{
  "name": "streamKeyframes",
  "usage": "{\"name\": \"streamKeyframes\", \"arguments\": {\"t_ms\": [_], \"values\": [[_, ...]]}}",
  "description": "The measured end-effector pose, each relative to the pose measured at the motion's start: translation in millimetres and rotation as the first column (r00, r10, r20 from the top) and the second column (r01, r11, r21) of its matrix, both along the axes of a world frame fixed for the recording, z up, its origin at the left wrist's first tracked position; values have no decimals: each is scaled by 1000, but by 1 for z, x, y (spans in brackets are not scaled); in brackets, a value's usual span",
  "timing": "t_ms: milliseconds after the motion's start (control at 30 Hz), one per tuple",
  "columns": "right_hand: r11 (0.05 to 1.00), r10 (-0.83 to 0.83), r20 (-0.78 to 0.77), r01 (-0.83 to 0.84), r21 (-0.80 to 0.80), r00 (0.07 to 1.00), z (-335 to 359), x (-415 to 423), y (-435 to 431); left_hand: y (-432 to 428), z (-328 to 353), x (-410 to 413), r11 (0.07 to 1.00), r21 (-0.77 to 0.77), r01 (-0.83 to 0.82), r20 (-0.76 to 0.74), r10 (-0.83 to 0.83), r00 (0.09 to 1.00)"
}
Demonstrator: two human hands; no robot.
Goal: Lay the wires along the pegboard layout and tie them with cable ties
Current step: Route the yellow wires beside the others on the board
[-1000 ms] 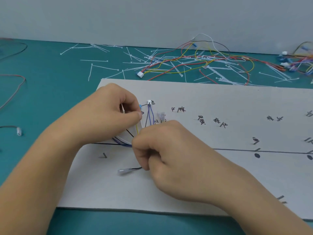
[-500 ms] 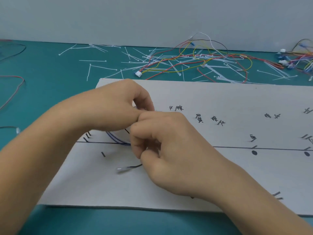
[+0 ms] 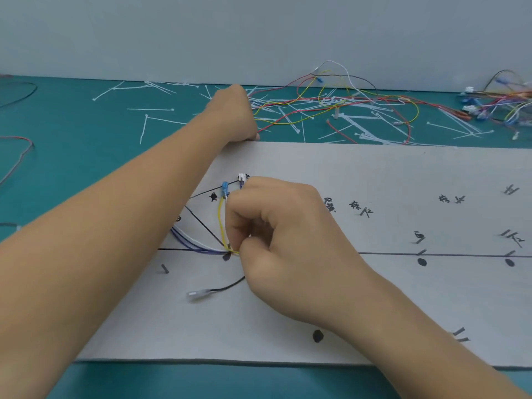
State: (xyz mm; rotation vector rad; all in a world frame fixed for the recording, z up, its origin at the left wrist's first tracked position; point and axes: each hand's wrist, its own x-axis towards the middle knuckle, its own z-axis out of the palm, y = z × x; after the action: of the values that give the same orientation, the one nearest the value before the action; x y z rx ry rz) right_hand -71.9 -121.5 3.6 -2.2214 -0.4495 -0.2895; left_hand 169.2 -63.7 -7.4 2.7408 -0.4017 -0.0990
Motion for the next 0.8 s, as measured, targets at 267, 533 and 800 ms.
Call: {"name": "streamKeyframes", "arguments": {"t_ms": [267, 533, 800], "values": [[999, -46, 8, 46, 26, 999, -4, 1, -2, -7, 3, 6, 995, 87, 46, -23, -45, 999], [910, -409, -211, 414, -21, 888, -4, 14, -20, 39, 74, 1, 916, -397, -55, -48, 39, 998], [864, -407, -396, 488, 125, 823, 3, 26, -39, 95, 77, -70, 810, -502, 303, -230, -463, 856]]}}
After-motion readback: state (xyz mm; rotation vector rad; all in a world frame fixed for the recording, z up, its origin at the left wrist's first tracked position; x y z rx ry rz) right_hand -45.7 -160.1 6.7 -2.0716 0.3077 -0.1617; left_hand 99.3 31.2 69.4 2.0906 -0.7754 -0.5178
